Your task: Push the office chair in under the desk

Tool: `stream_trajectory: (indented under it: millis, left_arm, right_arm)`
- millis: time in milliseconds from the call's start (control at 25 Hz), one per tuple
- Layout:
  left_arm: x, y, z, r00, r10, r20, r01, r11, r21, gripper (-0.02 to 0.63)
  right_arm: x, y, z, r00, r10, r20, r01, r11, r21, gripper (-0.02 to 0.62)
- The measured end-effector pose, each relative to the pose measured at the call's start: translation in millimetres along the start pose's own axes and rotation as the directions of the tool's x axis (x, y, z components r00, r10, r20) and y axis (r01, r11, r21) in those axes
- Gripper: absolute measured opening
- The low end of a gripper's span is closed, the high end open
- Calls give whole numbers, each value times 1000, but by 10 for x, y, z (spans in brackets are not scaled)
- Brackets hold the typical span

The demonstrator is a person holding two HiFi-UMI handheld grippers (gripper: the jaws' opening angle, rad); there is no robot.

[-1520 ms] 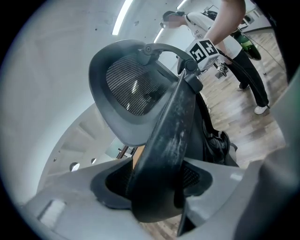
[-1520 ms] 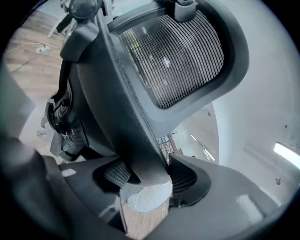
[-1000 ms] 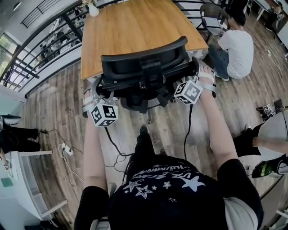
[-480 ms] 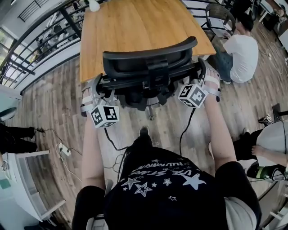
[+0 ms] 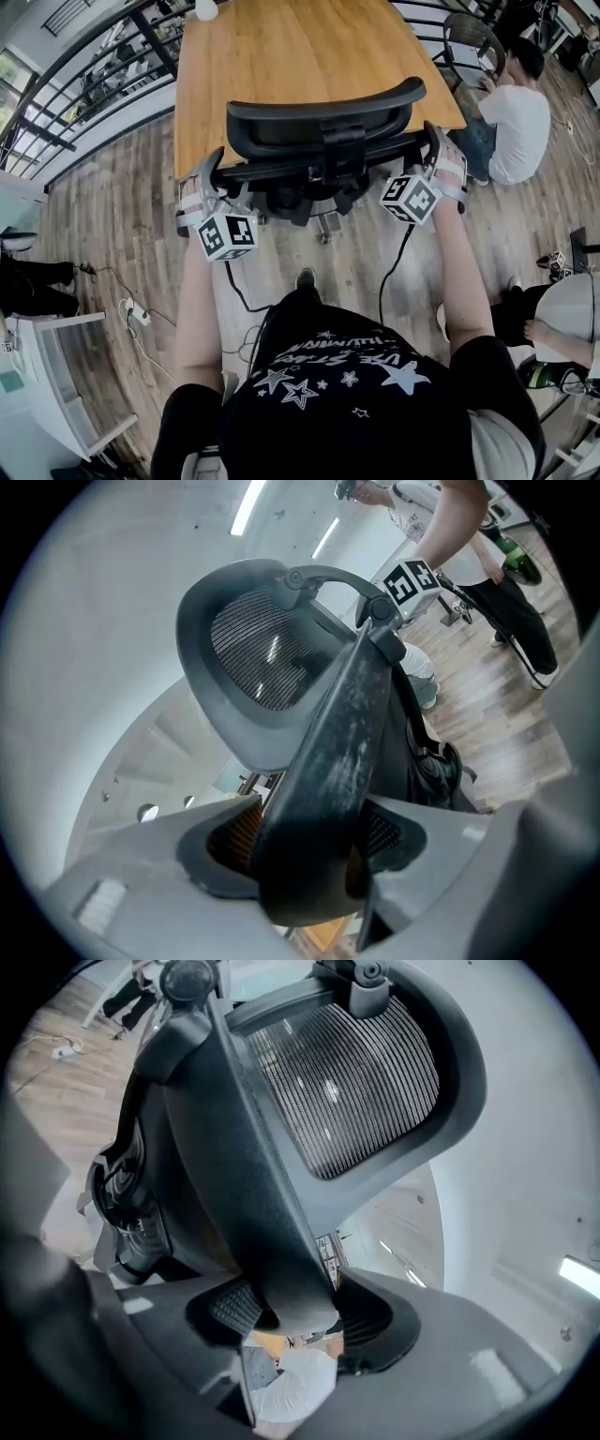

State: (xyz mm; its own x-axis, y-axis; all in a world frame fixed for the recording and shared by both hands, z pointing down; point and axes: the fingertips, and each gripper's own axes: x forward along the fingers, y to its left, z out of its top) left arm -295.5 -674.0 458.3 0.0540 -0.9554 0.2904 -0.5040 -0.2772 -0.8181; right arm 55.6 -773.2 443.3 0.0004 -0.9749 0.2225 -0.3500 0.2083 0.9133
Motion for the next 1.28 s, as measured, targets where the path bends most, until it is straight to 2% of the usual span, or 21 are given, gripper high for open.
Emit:
stream_trajectory:
  millis: [200, 480, 840, 1080, 1280]
  left_arm:
    - [210, 159, -54, 1000, 2, 2, -2, 1000, -4, 278]
    - [361, 158, -72, 1000, 4, 14, -4, 1000, 4, 279]
    - [359, 166, -68, 998, 4, 55, -6, 1000, 30, 287]
    - [333, 195, -33, 998, 14, 61, -14, 1000, 2, 287]
    - [343, 191, -72, 998, -11, 58, 10, 1000, 16, 287]
  right_arm:
    - [226, -56, 146, 1000, 1, -7, -1, 1000, -8, 233]
    - [326, -20, 123, 999, -8, -35, 8, 1000, -7, 233]
    - [272, 4, 95, 997, -47, -56, 47, 999, 10, 235]
    - [278, -20, 104, 996, -64, -58, 66, 998, 24, 238]
    - [276, -9, 123, 997, -73, -26, 74, 997, 16, 239]
